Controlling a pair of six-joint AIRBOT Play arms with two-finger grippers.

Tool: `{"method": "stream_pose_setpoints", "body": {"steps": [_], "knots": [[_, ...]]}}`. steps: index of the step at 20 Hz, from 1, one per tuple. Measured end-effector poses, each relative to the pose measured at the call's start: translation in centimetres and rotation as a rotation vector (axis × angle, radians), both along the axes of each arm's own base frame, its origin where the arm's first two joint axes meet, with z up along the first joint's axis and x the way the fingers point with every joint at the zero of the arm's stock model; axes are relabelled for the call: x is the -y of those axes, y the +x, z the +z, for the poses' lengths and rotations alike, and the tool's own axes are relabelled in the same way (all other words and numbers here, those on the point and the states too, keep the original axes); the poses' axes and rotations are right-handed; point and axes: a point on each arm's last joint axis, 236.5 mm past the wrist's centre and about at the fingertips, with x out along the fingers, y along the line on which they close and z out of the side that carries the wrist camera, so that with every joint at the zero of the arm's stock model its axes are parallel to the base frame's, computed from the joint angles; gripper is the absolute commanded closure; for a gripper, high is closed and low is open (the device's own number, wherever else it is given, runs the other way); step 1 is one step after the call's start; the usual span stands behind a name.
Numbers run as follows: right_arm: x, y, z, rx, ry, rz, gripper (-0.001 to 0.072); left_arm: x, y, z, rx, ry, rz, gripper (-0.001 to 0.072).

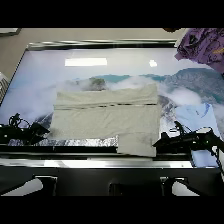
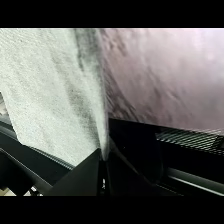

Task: Fold the clothes and pants, and hang the long-sleeved shirts on hangers.

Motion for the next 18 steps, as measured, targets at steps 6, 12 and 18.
{"method": "stream_pose_setpoints", "body": {"steps": [6,12,18], "knots": [[0.0,0.0,0.0,0.001,0.000,0.001,0.0680,1.1,-0.3,-1.2,-0.036,-0.026,-0.038,0.0473],[0.1,0.2,0.4,0.026,-0.013,0.002,0.0680,2.7,-0.5,-1.9,-0.060,-0.039,-0.097,0.0692],[0.6,0.8,2.7,0.117,-0.068,0.002,0.0681,3.0,-0.5,0.8,-0.034,-0.027,-0.118,0.0695]]}}
